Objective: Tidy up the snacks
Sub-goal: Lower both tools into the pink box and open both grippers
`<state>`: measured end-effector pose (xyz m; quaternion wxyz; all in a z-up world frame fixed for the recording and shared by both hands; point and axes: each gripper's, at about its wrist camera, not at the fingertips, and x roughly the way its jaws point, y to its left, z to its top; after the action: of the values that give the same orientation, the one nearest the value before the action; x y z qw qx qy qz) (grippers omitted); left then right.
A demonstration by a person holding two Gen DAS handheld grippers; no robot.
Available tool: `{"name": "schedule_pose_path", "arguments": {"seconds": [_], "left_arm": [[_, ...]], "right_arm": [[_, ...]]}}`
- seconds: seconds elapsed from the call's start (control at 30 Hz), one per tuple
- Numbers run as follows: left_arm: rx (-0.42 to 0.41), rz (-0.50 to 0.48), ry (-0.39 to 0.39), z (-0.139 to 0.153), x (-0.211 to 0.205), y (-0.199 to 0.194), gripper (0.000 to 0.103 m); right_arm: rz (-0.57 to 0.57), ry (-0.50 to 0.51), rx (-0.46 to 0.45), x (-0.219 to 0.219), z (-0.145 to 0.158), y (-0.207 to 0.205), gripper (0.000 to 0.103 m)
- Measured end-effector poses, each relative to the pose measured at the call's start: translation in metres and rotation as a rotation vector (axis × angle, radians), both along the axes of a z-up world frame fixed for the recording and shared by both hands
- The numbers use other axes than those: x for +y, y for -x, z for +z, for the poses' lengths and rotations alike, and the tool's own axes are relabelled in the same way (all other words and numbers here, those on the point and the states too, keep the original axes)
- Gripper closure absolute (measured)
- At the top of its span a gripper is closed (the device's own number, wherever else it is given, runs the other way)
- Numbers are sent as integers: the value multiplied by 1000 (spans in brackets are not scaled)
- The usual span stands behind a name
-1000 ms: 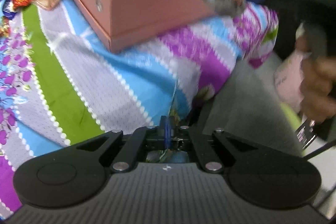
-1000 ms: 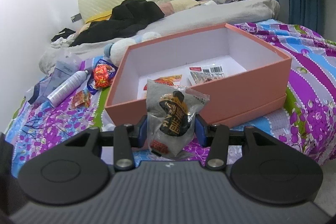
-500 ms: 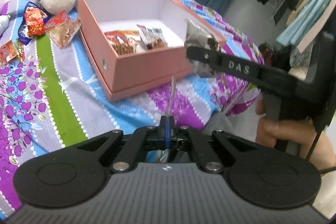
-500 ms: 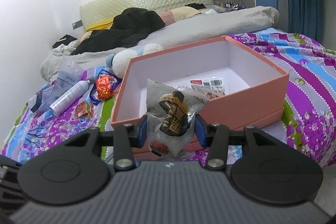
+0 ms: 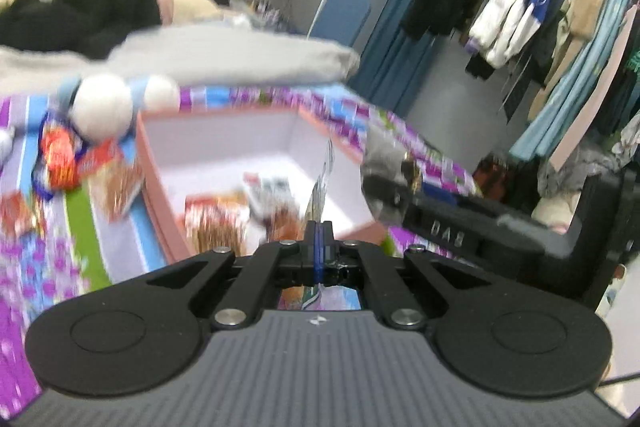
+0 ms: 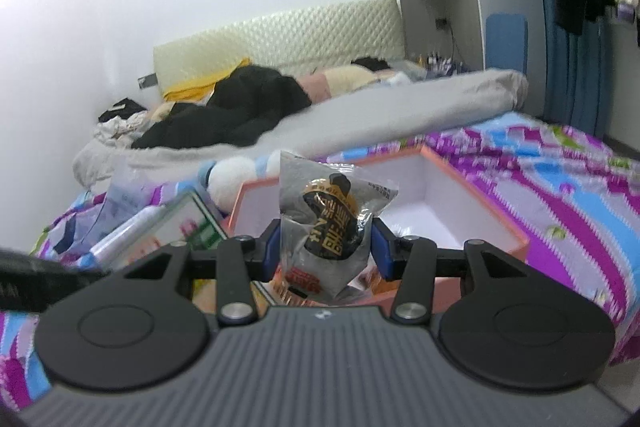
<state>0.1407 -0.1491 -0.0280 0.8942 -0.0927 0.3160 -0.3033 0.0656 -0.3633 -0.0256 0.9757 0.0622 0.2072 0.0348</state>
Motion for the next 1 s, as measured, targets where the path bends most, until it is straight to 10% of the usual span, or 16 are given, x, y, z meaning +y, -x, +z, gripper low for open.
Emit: {"name": "schedule_pose_path", "arguments": {"seconds": [0.37,1.0], "left_arm": [[-34,35,-32,36,-35,-103,103],[262,92,-174,-56,-64,-217,103]], "right_arm": [[-5,-44,82,-33,2,-70,54],[1,28,422,-41,-94,-148,52]]}}
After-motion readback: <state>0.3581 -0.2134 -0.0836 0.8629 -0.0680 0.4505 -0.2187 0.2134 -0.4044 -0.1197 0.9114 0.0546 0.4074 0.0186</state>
